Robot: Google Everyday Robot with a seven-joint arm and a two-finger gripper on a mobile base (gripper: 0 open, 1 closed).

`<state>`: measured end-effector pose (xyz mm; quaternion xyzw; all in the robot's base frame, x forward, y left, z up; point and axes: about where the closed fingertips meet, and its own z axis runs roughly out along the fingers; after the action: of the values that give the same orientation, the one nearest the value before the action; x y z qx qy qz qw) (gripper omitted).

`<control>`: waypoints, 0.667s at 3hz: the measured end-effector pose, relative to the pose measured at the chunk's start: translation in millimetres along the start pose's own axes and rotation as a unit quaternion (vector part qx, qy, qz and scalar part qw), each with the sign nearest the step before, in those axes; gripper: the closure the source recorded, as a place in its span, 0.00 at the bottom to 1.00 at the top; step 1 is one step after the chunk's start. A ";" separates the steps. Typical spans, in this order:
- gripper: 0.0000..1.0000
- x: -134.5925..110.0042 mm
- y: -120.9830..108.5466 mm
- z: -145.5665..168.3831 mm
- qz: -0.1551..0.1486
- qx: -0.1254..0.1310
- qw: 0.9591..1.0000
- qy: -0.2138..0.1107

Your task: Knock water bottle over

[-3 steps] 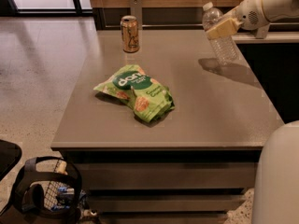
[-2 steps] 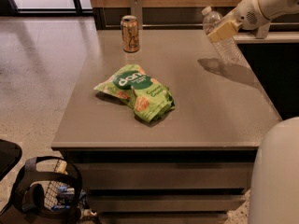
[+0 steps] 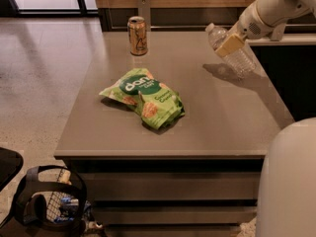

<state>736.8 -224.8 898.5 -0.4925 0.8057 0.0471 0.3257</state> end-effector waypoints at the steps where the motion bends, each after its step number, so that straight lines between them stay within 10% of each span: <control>1: 1.00 5.2 21.3 21.8 -0.017 -0.022 0.999 0.031; 2: 1.00 2.3 54.2 52.3 -0.035 -0.064 0.997 0.039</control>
Offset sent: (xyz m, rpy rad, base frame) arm -0.0412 0.0852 -0.0887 -0.0563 0.1762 0.1984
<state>716.4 -178.1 843.0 -0.5416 0.7955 0.0682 0.2629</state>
